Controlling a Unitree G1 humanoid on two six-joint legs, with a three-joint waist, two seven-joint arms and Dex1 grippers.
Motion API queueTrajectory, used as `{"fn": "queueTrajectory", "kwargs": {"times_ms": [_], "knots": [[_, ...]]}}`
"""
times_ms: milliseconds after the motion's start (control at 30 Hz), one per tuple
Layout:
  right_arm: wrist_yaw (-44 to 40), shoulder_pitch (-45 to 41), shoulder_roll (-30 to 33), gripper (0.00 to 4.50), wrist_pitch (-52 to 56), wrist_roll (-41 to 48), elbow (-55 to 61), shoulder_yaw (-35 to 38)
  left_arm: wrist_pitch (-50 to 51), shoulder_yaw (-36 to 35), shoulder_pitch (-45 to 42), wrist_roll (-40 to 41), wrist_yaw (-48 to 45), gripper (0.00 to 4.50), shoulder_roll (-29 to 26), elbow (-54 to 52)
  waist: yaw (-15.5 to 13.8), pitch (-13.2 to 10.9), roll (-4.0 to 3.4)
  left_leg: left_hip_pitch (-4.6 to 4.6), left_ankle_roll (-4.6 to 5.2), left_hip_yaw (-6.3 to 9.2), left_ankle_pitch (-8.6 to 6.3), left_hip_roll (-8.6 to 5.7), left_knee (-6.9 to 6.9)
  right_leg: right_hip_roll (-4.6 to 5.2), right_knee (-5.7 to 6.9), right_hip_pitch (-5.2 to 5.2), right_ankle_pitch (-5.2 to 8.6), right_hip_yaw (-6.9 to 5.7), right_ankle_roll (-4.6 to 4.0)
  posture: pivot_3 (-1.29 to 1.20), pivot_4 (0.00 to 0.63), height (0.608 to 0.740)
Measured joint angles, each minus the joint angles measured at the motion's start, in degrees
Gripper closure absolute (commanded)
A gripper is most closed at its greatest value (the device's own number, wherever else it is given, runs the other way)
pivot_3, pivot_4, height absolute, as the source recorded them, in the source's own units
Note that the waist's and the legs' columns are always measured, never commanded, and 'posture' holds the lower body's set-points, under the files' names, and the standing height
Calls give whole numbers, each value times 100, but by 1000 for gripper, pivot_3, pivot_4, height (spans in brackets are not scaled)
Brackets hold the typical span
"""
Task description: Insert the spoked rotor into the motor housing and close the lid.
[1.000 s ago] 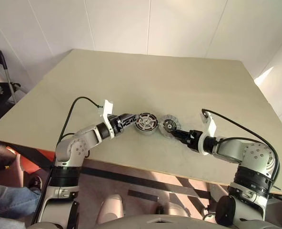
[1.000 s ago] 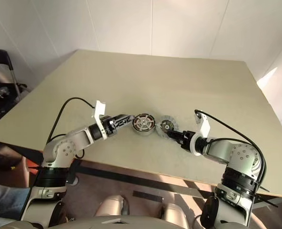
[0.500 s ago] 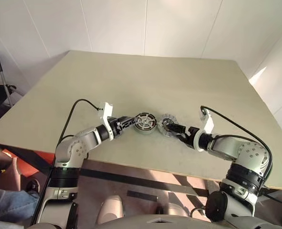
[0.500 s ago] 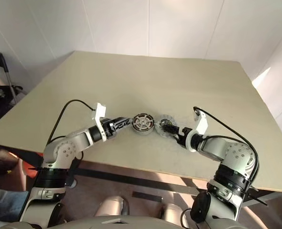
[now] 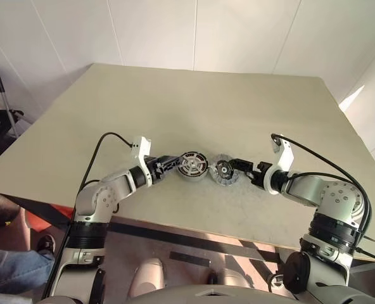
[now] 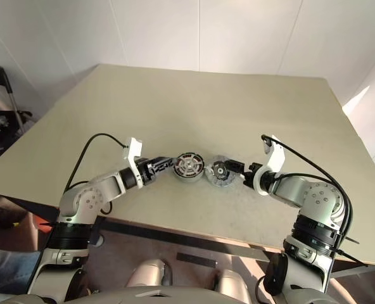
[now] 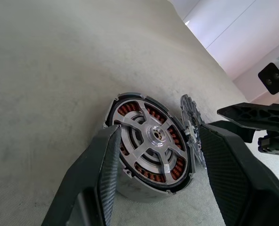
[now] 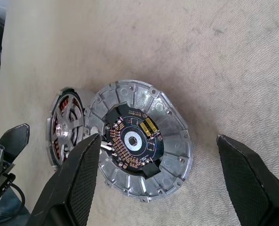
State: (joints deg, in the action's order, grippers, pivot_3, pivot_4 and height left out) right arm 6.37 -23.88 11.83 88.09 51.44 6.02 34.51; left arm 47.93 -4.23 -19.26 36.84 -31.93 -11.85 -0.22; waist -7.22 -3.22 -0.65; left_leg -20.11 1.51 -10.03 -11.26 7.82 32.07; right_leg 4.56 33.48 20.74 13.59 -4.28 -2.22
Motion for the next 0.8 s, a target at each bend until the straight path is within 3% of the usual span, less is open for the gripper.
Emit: {"fn": "queueTrajectory", "kwargs": {"times_ms": [800], "knots": [[301, -19, -409, 37, 330, 1097, -371, 14, -68, -35, -8, -141, 85, 1735, 12, 255, 170, 2, 2, 2, -27, 1, 3, 16, -4, -18, 23, 20, 8, 4, -26, 0, 0, 740]]}}
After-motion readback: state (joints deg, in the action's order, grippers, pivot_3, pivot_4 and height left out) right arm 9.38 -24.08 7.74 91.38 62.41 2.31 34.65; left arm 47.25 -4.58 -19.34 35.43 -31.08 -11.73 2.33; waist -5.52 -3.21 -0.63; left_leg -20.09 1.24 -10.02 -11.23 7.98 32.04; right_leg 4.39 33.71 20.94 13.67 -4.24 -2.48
